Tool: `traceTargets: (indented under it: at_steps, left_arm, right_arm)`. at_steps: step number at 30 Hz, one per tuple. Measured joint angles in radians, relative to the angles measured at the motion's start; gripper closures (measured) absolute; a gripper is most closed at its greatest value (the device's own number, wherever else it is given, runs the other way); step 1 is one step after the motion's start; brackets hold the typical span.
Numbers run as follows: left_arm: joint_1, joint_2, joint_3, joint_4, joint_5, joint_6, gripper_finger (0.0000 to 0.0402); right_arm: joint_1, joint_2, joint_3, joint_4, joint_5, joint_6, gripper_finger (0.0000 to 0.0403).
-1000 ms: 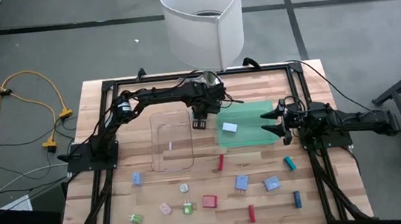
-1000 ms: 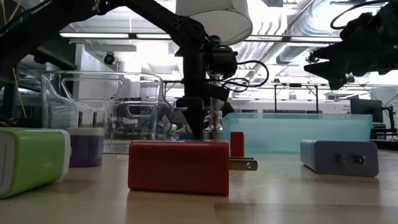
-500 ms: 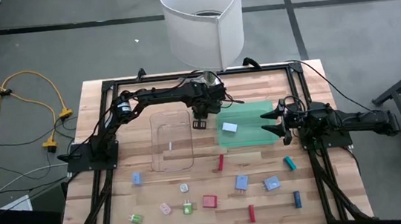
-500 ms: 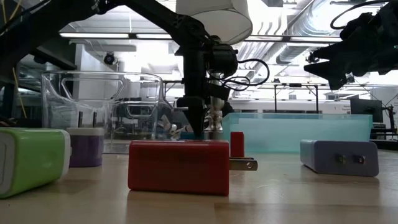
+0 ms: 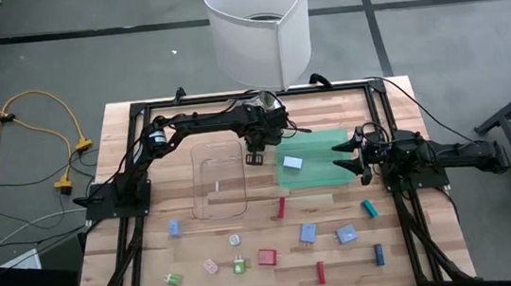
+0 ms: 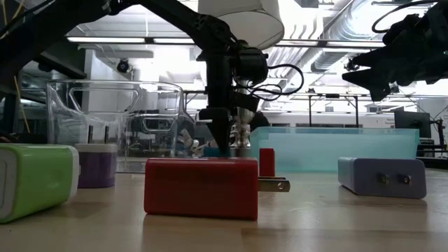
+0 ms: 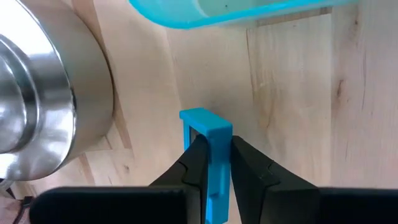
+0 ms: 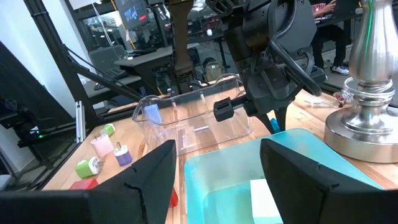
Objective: Pick & Place Office items
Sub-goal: Put the top blue timer into the green bin
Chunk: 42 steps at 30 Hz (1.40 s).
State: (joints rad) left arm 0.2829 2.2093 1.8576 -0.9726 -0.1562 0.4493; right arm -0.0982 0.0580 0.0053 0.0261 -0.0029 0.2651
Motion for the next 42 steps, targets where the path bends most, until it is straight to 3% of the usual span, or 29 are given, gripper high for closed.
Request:
traceTargets:
  at_steps: [42]
  left_arm:
    - [-0.034,-0.003,0.21,-0.066,-0.12,0.074,0.0359]
  right_arm:
    - [0.0,0.0,0.0,0.0,0.0,0.0,0.0182]
